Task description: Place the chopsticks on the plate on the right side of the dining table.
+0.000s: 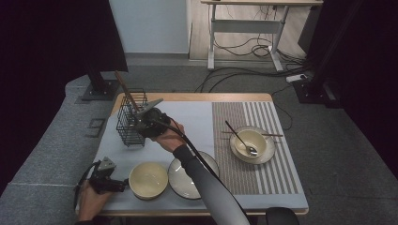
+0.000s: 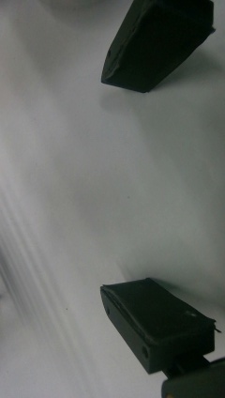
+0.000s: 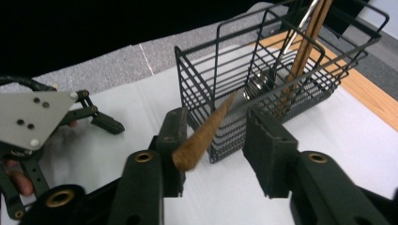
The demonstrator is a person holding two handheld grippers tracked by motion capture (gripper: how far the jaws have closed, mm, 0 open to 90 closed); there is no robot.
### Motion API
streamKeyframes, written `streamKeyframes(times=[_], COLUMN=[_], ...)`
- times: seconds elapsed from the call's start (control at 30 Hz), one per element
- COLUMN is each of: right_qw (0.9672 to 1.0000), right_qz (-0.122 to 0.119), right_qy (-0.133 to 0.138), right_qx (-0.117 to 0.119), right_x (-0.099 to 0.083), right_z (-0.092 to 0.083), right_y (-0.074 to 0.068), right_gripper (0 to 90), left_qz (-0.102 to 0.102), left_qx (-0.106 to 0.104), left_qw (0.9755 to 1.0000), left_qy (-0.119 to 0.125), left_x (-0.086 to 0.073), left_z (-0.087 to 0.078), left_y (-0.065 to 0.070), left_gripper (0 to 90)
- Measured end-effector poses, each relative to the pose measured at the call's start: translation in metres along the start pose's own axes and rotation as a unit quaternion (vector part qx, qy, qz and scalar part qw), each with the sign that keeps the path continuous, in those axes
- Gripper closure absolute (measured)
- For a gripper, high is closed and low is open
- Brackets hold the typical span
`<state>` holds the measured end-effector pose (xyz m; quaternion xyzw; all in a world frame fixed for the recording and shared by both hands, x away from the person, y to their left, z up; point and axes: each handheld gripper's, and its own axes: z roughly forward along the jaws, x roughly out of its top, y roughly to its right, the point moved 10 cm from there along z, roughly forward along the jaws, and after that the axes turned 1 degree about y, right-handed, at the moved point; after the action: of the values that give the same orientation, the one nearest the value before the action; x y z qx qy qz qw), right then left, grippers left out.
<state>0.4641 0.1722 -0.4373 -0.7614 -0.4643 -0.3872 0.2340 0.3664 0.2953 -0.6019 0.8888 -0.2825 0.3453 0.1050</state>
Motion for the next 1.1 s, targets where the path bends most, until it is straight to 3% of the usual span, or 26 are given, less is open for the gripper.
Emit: streamKeyframes(times=[0.27,0.4,0.5,0.77,1.1], right_qw=[0.9996,0.9984,0.9986,0.9989,0.999], right_qz=[-0.02,-0.03,-0.023,-0.012,0.006], right_qy=[0.001,0.005,0.011,0.016,0.037], right_qx=[-0.022,-0.048,-0.047,-0.042,-0.023], right_x=[0.003,0.007,0.01,0.015,0.021], right_z=[-0.001,-0.005,-0.008,-0.017,-0.044], right_y=[0.003,0.009,0.013,0.019,0.022], right_gripper=[76.6,78.4,83.1,83.3,83.3], left_qz=[0.0,0.0,0.0,0.001,0.0], left_qx=[-0.001,0.0,0.0,0.0,0.0], left_qw=[1.0,1.0,1.0,1.0,1.0], left_qy=[0.0,0.0,0.0,0.001,0.001], left_x=[0.0,0.0,0.0,0.0,0.0], left_z=[0.0,0.0,0.0,0.0,0.0], left_y=[0.0,0.0,0.0,0.0,0.0], left_gripper=[2.9,2.9,2.9,2.9,2.9])
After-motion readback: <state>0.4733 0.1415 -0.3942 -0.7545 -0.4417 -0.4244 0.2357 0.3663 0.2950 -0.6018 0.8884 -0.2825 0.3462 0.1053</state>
